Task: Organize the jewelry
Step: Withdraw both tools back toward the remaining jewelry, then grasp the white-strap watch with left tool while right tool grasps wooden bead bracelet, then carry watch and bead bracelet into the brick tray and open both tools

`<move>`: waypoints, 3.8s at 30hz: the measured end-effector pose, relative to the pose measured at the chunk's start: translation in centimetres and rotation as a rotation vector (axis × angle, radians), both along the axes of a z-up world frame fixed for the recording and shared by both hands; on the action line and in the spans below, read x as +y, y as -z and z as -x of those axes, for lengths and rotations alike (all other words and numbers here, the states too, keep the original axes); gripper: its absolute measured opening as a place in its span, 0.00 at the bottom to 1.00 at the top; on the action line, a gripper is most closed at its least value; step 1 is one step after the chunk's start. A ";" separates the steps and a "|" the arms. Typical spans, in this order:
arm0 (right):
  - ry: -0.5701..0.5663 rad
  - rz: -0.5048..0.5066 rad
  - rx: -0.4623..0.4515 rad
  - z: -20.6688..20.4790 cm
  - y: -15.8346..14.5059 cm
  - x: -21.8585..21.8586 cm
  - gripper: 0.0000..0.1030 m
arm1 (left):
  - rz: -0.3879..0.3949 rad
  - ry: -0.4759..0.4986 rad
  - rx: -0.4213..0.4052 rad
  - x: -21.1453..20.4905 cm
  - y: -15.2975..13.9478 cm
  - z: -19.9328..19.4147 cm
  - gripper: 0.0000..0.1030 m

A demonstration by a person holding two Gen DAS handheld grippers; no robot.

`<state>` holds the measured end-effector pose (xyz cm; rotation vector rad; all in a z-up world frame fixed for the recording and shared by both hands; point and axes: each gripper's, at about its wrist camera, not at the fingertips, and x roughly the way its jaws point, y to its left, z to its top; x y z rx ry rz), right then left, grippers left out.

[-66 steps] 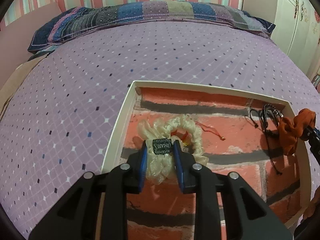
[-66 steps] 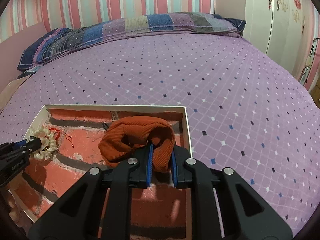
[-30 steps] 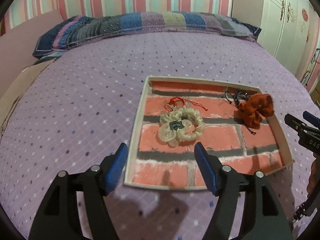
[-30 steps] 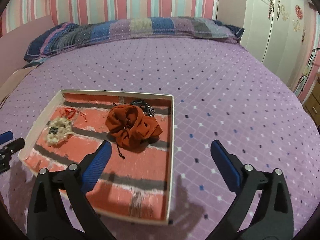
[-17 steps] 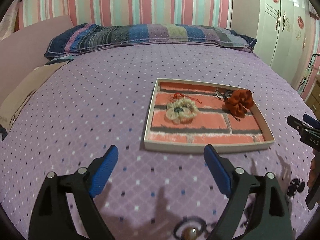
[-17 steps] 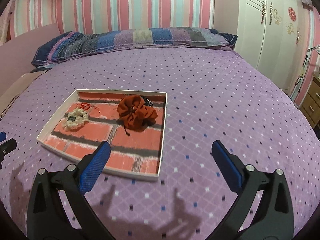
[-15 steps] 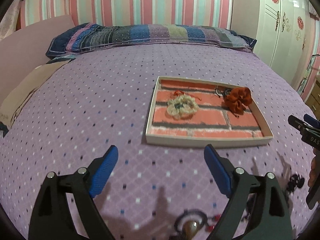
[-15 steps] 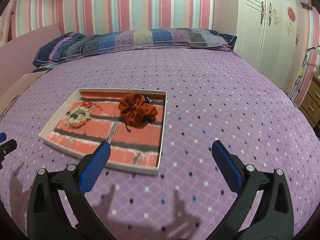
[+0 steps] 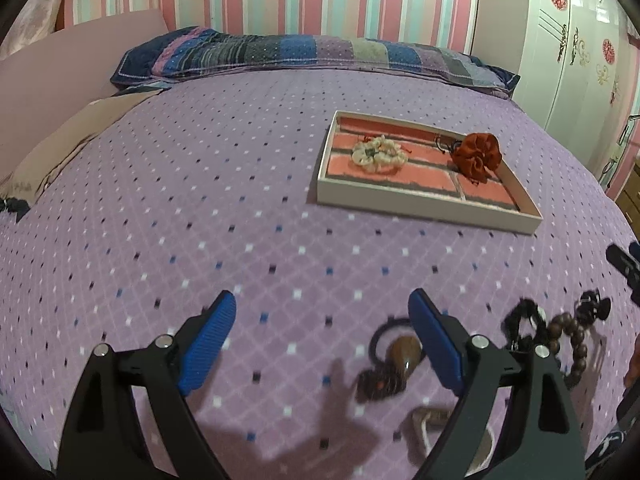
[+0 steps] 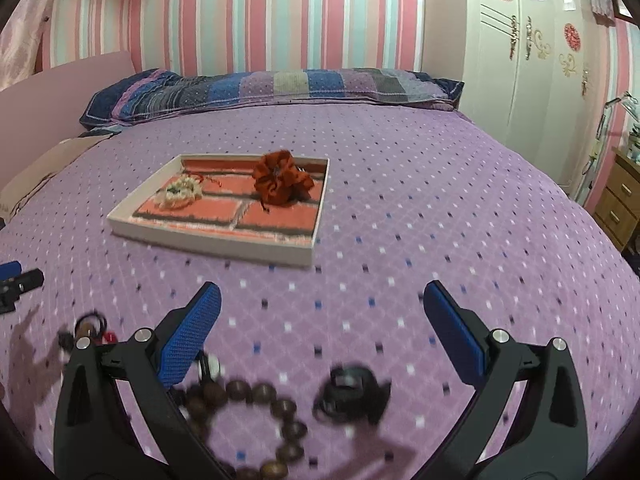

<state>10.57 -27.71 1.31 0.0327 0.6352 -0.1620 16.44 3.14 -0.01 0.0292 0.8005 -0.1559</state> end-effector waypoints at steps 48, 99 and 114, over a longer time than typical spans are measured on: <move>0.026 0.001 0.000 7.2 6.6 2.6 0.90 | -0.004 0.030 -0.005 -1.6 3.6 7.0 0.84; -0.021 -0.039 0.082 4.2 8.1 3.9 0.19 | -0.002 0.103 0.035 -5.0 5.7 7.9 0.06; -0.044 -0.002 0.003 5.1 6.0 4.6 0.19 | 0.022 0.101 -0.017 -4.5 3.7 7.9 0.06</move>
